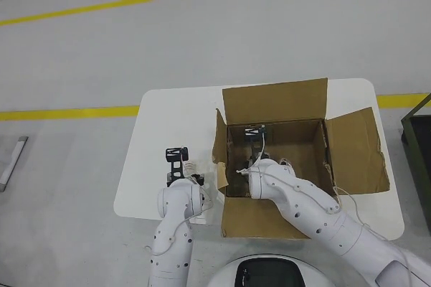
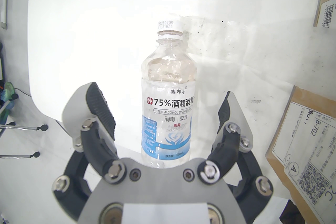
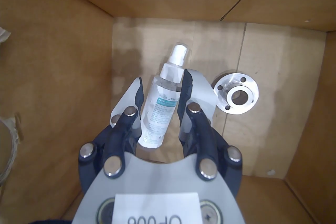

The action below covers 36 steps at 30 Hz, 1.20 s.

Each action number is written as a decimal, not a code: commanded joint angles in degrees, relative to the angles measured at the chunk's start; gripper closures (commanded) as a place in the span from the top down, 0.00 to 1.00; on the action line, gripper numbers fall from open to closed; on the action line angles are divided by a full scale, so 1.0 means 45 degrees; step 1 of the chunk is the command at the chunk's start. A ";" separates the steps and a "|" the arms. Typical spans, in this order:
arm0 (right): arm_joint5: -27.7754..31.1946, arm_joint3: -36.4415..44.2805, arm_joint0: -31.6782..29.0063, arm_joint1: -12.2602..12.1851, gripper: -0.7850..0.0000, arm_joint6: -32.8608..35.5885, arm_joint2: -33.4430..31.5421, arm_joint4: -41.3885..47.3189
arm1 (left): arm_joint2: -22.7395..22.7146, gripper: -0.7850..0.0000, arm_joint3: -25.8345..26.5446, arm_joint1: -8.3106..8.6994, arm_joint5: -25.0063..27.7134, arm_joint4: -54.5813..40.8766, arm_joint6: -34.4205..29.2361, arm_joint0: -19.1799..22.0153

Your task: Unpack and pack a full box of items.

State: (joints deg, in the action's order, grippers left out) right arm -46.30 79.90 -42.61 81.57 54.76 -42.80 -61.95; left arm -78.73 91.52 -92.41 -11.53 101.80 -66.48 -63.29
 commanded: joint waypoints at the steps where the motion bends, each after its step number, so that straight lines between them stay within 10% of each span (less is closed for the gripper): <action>1: 0.0083 0.0009 -0.0047 0.0027 0.48 0.0094 -0.0035 -0.0079 | 0.0000 1.00 0.0000 0.0000 0.0000 0.0000 0.0000 0.0000; 4: 0.0063 0.0059 -0.0135 0.0077 0.53 0.0183 -0.0069 -0.0243 | 0.0000 1.00 0.0000 0.0000 0.0000 0.0000 0.0000 0.0000; 8: -0.0065 0.0114 -0.0349 0.0187 0.97 0.0123 -0.0034 -0.0325 | 0.0000 1.00 0.0000 0.0000 0.0000 0.0000 0.0000 0.0000; 36: -0.0031 -0.0196 -0.0982 0.0629 0.93 0.0558 -0.0929 -0.1321 | 0.0000 1.00 0.0000 0.0000 0.0000 0.0000 0.0000 0.0000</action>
State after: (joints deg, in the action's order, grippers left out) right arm -46.58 79.02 -46.75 84.41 57.06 -46.79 -67.61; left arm -78.73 91.52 -92.41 -11.53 101.80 -66.48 -63.29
